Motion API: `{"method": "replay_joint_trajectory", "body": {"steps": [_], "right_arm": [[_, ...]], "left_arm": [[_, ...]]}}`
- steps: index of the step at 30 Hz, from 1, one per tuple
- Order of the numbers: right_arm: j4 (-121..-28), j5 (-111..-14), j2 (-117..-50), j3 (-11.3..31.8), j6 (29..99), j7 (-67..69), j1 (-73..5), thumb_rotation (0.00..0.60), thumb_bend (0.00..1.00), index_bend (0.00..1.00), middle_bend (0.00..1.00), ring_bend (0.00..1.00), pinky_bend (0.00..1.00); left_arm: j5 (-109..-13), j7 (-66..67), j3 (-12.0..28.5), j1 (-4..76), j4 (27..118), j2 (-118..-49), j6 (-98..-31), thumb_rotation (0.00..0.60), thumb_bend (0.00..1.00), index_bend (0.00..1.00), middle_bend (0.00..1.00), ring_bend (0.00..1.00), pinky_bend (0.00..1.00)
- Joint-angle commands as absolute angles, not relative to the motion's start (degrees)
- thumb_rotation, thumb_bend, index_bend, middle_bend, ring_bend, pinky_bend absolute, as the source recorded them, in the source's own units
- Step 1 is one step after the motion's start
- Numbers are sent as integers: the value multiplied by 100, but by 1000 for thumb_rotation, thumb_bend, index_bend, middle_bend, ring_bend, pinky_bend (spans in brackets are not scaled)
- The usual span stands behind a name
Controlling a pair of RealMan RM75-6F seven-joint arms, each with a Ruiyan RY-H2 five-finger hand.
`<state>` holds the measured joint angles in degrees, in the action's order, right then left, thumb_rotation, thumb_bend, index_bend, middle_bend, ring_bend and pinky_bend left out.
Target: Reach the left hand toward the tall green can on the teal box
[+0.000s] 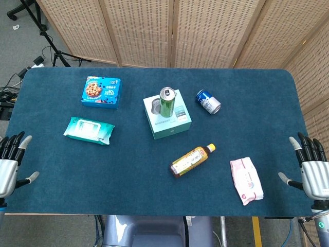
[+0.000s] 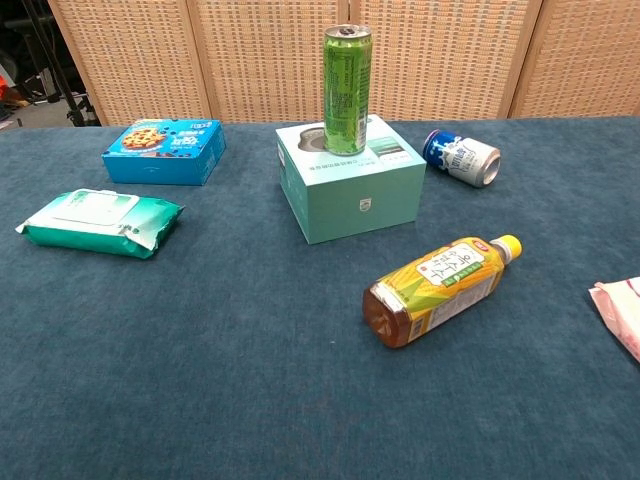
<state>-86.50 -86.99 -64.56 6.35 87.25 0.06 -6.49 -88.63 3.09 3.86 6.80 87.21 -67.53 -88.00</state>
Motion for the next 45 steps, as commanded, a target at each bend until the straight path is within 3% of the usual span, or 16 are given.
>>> {"method": "replay_joint_trajectory", "body": {"steps": [1,2,3,4,7,10,18,33,45], "right_arm": [[-8644,-8667,-6448,642,8688,20,-662,600,0,0,0,0,0],[-8639,-8653,-6446,644,8672,28,-666,600,0,0,0,0,0],[-8639,-8643,-6443,645,8658,39,-671,600,0,0,0,0,0],[-8642,-8635,-6441,647,8647,44,-675,600,0,0,0,0,0],[-8652,-8623,-6439,651,8629,45,-685,600,0,0,0,0,0],[-8662,-8606,-6443,653,8602,37,-697,600,0,0,0,0,0],[-8614,-8484,-6467,672,8451,35,-748,600,0,0,0,0,0],[-8483,-8251,-6539,723,8169,34,-861,600,0,0,0,0,0],[-8410,-8082,-6565,738,7968,66,-920,600,0,0,0,0,0]], "left_arm": [[-8771,338,500,773,8774,-6813,-8739,600,16,0,493,401,294],[-8714,338,536,828,8843,-6816,-8647,600,40,0,624,541,435],[-8695,328,580,908,8896,-6814,-8557,600,101,0,756,695,626],[-8657,357,634,993,8937,-6820,-8458,600,194,0,843,800,756],[-8468,571,802,1297,9083,-6850,-8053,600,457,0,931,943,913],[-8116,721,934,1744,9339,-6804,-7239,600,579,0,940,971,940],[-7417,1060,1284,2706,9481,-7084,-5952,600,547,0,943,986,948],[-7411,1108,1587,3880,9212,-7809,-5261,600,512,0,945,988,949],[-6216,2218,1975,5008,8634,-8785,-4885,600,524,0,945,988,948]]}}
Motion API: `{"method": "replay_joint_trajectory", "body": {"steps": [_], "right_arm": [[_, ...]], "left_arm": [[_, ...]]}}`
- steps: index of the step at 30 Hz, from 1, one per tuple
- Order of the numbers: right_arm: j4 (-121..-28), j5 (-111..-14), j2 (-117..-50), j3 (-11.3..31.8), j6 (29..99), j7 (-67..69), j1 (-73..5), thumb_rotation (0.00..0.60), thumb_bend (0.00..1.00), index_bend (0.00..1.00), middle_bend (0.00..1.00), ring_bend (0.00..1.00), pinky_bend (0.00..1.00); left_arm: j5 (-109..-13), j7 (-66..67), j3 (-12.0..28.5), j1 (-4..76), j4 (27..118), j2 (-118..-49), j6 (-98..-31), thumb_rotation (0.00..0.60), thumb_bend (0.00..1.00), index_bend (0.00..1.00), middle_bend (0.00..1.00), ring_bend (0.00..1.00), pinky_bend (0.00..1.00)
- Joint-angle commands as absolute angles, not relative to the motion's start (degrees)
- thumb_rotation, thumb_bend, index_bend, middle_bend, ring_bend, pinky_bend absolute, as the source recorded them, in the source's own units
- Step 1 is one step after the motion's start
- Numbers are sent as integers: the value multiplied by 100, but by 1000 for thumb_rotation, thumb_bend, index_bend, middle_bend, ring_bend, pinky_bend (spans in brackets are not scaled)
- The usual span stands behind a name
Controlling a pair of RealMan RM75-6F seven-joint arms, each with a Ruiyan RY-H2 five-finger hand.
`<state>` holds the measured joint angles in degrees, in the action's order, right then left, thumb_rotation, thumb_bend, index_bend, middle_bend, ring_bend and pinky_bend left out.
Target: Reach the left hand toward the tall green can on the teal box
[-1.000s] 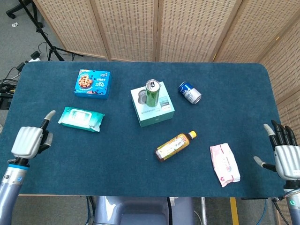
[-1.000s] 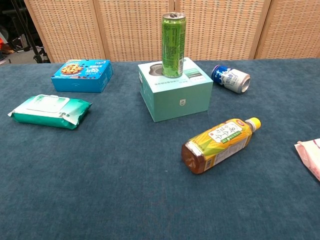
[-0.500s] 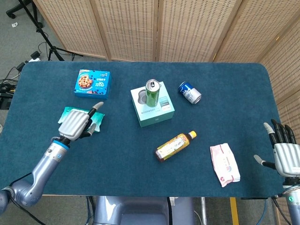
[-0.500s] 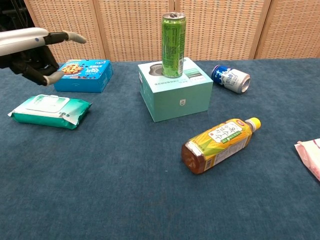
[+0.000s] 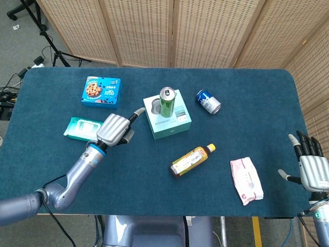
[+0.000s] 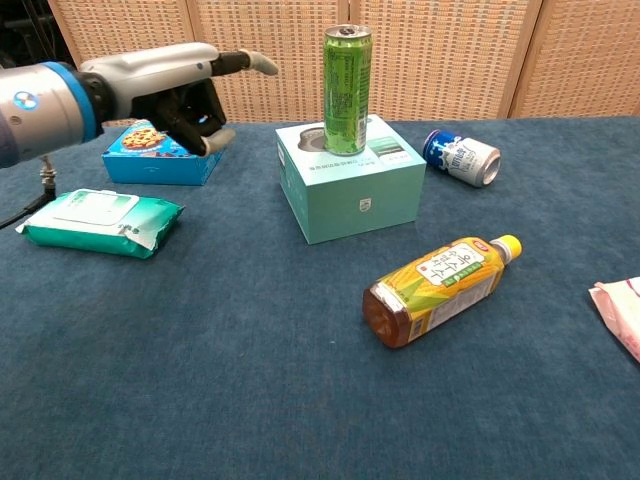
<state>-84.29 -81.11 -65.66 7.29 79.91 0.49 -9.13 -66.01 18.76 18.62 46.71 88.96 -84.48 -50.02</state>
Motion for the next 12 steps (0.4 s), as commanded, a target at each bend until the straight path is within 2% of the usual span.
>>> {"method": "replay_joint_trajectory", "body": {"steps": [1,12], "right_arm": [[-8397,-8063,-6565,744,7956,83,-922,600,0,0,0,0,0],[-8296,-7896,-6539,808,7834,253,-953,600,0,0,0,0,0]], "left_arm": [[-6142,2296,1981,5070,8583,-8864,-4912,600,522,0,945,988,948],[-5740,2635,1935,5448,8261,-9314,-5173,600,507,0,947,988,948]]}}
